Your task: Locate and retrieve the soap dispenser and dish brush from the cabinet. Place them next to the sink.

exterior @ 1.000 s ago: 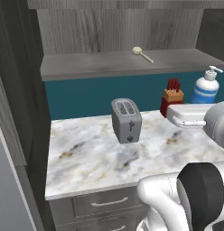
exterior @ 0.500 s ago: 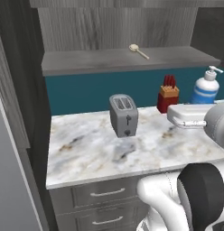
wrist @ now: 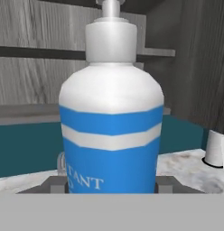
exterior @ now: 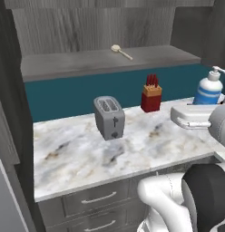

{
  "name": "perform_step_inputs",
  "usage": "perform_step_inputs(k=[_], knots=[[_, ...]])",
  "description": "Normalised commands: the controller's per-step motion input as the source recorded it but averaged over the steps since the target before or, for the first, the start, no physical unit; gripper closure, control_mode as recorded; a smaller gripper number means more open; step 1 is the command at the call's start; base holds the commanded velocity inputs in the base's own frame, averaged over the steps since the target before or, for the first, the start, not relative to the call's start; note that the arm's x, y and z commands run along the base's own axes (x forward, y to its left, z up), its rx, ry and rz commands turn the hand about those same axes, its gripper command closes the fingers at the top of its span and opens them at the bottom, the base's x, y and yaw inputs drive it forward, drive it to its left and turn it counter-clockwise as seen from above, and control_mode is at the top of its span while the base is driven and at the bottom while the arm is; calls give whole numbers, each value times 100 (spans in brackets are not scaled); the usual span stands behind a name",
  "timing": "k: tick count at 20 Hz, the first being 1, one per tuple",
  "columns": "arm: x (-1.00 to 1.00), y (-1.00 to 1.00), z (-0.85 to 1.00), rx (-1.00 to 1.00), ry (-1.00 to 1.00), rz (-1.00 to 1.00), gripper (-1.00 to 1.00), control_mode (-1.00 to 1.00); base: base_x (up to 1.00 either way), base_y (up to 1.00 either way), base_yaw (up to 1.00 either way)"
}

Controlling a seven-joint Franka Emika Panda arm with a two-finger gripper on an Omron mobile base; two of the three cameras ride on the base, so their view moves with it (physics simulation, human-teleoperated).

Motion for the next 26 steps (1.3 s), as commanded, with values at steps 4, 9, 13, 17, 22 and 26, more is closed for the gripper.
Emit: perform_step_inputs(k=[4, 9, 13, 17, 22, 26], knots=[[0, 0, 0, 0, 0, 0, 100, 100, -4, -1, -46], [0, 0, 0, 0, 0, 0, 100, 100, 0, 0, -49], [0, 0, 0, 0, 0, 0, 100, 100, 0, 0, -50], [0, 0, 0, 0, 0, 0, 100, 100, 0, -2, -49], [0, 0, 0, 0, 0, 0, 100, 100, 0, -15, -45], [0, 0, 0, 0, 0, 0, 100, 100, 0, -13, -46]])
